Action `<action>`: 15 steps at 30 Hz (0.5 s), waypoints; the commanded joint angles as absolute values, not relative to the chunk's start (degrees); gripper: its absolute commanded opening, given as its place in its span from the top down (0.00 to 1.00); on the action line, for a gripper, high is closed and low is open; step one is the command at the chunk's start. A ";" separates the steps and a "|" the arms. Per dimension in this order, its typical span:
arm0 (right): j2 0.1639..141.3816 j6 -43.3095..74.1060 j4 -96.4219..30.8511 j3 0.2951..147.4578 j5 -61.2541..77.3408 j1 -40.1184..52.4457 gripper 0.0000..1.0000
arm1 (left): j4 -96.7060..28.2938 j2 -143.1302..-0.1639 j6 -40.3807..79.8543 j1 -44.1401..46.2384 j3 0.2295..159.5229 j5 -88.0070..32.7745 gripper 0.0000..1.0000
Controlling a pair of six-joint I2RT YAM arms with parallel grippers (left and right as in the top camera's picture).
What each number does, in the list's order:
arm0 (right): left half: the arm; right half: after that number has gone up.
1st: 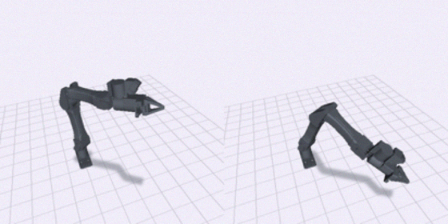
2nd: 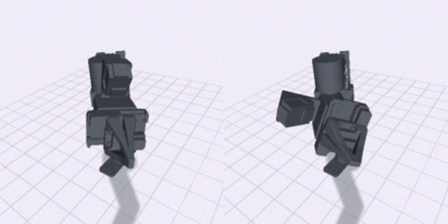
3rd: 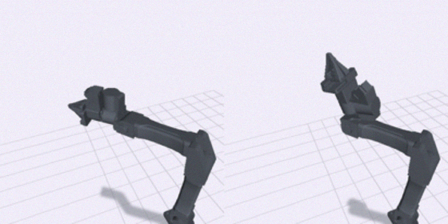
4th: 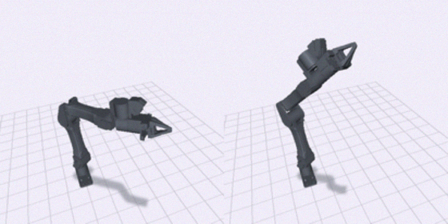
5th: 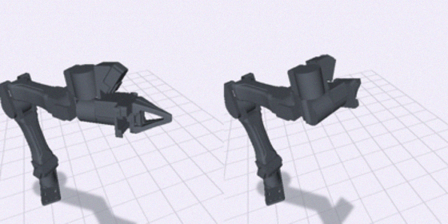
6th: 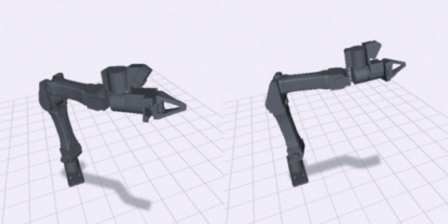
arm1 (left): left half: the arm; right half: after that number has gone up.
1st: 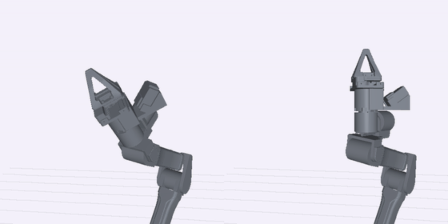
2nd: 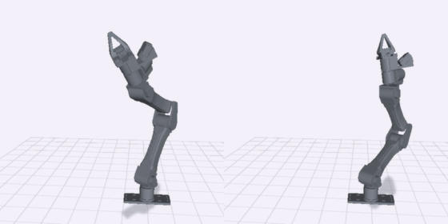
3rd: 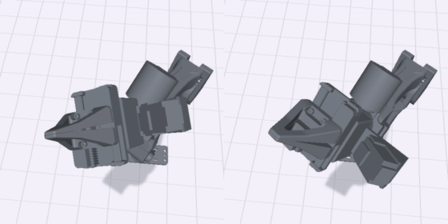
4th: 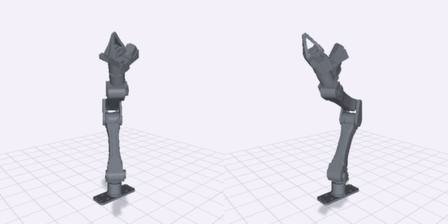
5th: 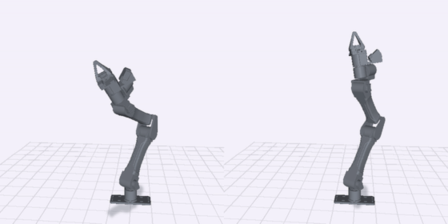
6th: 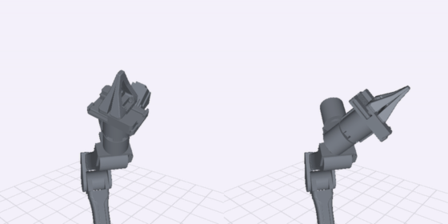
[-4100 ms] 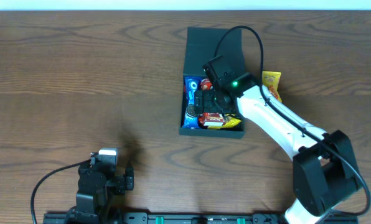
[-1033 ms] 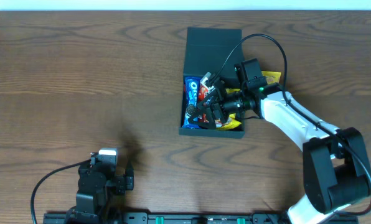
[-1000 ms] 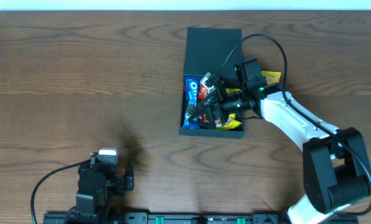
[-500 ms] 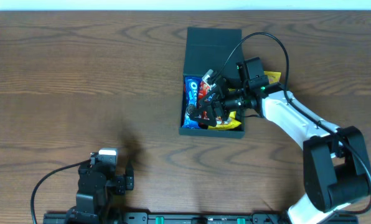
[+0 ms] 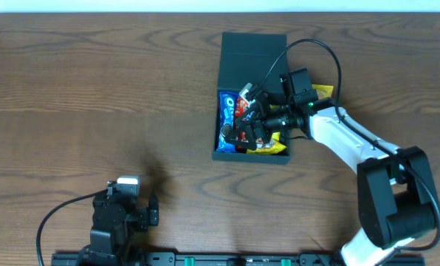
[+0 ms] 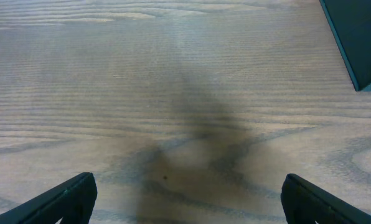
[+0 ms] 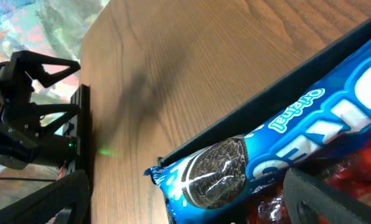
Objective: Pack container
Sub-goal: 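Push the Hello Panda box down between the packs and release, then move the right gripper to the yellow Julie's pack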
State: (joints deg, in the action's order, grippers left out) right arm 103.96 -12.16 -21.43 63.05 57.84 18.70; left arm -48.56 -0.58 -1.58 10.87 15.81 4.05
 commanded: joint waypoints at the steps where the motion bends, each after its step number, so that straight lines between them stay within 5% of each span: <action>1: 99.31 -11.16 -22.20 63.22 55.70 18.44 0.01 | -50.83 -0.21 -2.20 10.48 12.95 4.86 0.05; 8: 83.44 -6.28 -27.70 63.22 44.53 18.44 0.01 | -50.83 -0.21 -2.20 10.48 12.95 4.86 0.05; 15: 72.36 9.96 -42.50 63.22 15.25 13.98 0.01 | -50.83 -0.21 -2.20 10.48 12.95 4.86 0.04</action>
State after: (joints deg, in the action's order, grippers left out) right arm 73.43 1.41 -39.44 63.20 31.14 16.88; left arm -48.56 -0.58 -1.61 10.87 15.81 4.08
